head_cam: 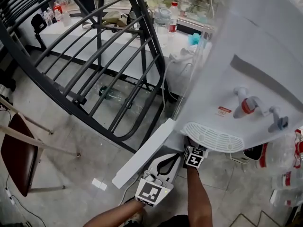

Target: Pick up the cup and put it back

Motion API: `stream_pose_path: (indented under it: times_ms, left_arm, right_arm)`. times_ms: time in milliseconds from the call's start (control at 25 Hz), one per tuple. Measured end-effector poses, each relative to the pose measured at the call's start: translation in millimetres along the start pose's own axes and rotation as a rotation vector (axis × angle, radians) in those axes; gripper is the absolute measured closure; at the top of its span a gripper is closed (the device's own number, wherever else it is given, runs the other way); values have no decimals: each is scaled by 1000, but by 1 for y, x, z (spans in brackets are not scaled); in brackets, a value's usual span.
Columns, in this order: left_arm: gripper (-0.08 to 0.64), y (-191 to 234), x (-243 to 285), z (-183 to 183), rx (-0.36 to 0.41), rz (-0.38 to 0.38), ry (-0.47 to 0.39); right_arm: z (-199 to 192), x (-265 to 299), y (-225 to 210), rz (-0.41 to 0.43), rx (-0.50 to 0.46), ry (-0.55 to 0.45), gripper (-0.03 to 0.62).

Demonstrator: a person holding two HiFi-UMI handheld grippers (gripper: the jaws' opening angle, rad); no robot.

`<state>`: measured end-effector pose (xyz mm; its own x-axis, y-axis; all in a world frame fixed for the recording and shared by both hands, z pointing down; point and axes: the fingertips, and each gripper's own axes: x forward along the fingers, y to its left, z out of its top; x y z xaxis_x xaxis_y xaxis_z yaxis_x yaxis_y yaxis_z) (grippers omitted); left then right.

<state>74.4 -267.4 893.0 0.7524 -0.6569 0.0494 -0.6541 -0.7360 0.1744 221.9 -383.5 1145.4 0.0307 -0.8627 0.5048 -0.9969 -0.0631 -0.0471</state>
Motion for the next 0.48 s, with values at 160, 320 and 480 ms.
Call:
stream_pose_path:
  times_ms: [160,320,480]
  left_arm:
    - [554,1,4,-2,-5,-2,9]
    - [554,4,5,-2,-6,-2,9]
    - [554,7,2,0,-6,5,6]
  right_arm:
    - [1,8,-5,-28,-20,9,250]
    - [-1,10,-5,-31,-26,17,314]
    - [-1,6,-4,-30,-29,0,321]
